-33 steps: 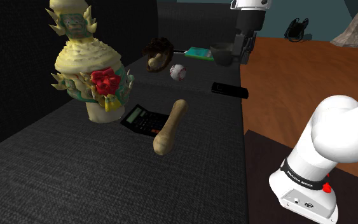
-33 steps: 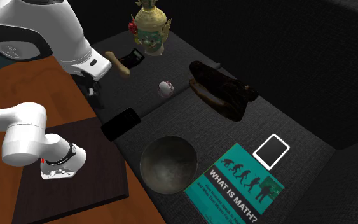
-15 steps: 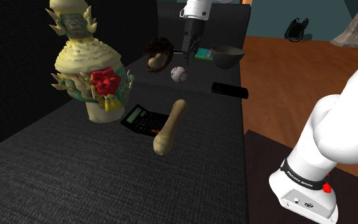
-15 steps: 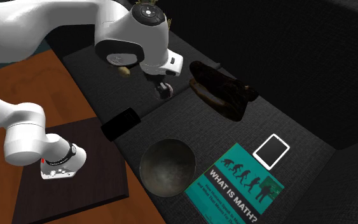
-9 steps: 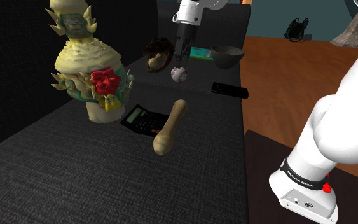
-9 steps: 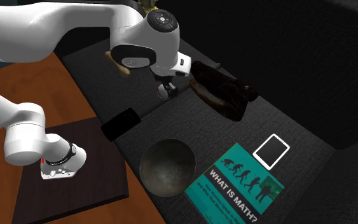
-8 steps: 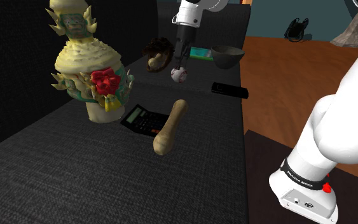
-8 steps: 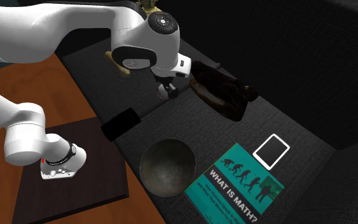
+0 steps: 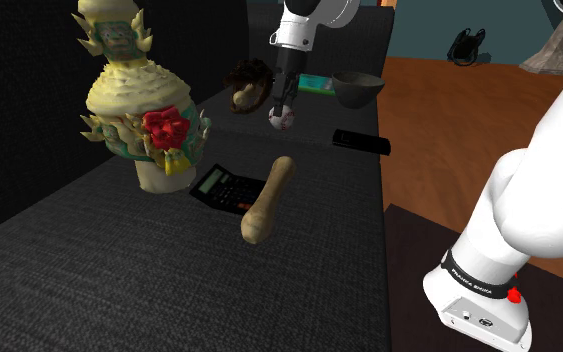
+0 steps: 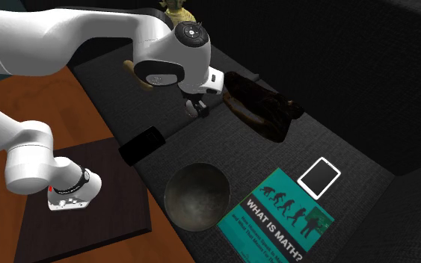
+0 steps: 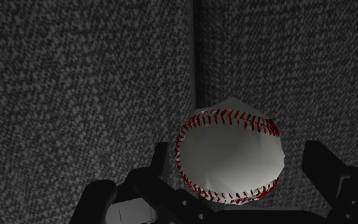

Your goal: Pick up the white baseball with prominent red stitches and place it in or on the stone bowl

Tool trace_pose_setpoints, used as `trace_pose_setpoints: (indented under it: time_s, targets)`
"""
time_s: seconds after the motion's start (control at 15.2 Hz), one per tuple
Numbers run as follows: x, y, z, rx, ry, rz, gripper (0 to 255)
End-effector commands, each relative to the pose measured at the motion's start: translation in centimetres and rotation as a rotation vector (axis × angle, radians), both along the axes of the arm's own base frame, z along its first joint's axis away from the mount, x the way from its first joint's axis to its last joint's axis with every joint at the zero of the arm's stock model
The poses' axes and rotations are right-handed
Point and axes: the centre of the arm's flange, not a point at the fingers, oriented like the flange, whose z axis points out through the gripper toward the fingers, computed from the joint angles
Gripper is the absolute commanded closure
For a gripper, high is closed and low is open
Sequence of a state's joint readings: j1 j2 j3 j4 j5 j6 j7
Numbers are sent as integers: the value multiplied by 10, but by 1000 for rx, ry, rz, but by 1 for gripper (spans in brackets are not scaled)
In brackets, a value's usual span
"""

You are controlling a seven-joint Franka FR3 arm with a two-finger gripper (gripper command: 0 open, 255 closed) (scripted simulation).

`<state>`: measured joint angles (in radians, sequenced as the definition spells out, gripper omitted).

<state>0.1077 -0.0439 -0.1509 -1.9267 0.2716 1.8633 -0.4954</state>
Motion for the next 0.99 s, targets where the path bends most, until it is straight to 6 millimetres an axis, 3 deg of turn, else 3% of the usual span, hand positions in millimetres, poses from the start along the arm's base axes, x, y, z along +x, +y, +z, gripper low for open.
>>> trace_pose_setpoints:
  time_s: [0.0,0.07,0.13,0.73,0.92]
  targets:
    - [0,0,0,0,0,0,0]
    - [0,0,0,0,0,0,0]
    - [0,0,0,0,0,0,255]
    - [0,0,0,0,0,0,255]
    - [0,0,16,0,0,0,255]
